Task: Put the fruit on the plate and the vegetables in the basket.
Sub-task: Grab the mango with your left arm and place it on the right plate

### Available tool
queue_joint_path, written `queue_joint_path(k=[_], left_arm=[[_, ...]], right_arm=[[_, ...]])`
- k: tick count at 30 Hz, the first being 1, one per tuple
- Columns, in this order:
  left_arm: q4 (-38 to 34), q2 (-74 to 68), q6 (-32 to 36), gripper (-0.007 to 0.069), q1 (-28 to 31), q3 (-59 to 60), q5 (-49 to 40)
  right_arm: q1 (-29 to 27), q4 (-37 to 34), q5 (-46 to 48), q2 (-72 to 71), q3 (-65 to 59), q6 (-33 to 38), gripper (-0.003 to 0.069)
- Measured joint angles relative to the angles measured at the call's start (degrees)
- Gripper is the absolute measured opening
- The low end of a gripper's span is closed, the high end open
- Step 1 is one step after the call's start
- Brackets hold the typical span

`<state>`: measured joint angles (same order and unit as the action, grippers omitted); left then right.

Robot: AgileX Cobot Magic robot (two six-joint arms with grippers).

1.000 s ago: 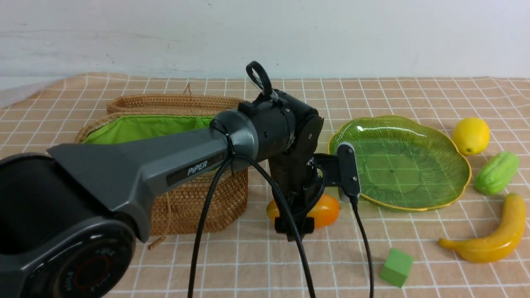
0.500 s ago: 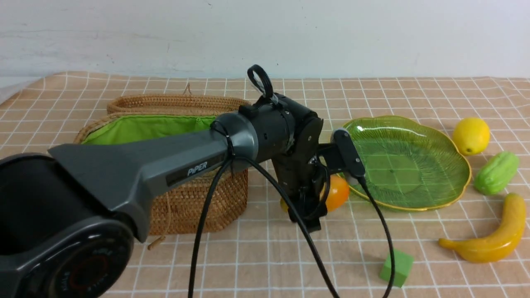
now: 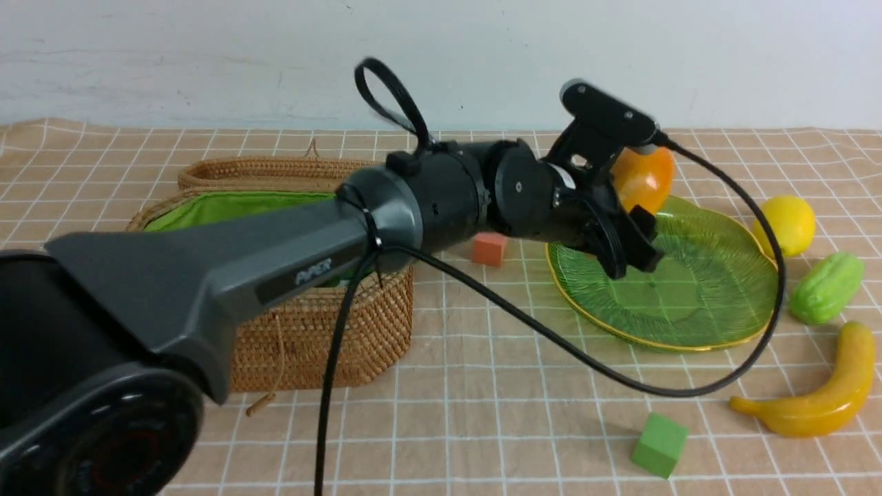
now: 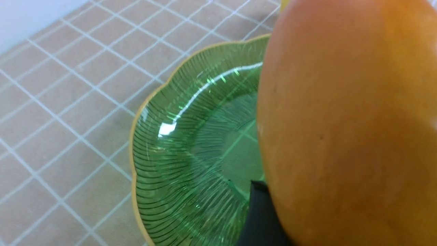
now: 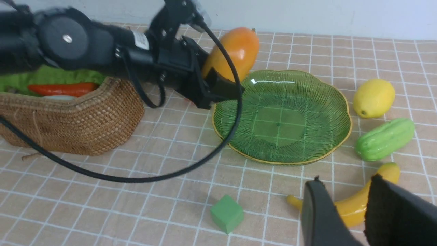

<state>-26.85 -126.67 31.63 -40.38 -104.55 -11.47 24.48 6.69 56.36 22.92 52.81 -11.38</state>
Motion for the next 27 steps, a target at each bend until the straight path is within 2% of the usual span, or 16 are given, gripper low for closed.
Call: queue_joint_path(k=[5,10,17,27], left_arm=[[-6.2,-4.9,7.3,0.0493,-0.1,0.1,5.9],[-7.7,-5.7,10.9,0.0503,-0.7,0.2,7.8],[-8.0,-5.7,11.9,0.0549,-1.1,0.2,8.9],[-8.0,-2.6,11.9,0.0554,-2.4,0.2,7.6]], right_arm=[[0.0,-2.1,0.0,0.0,0.0,-0.1,0.0218],[0.0,-2.8,0.1,0.0,0.0,-0.1,0.0216],[0.0,-2.8,0.3,0.0,0.0,-0.2,0.0215],[0.0,-3.0,1.7,0.0,0.0,-0.2,0.0215]])
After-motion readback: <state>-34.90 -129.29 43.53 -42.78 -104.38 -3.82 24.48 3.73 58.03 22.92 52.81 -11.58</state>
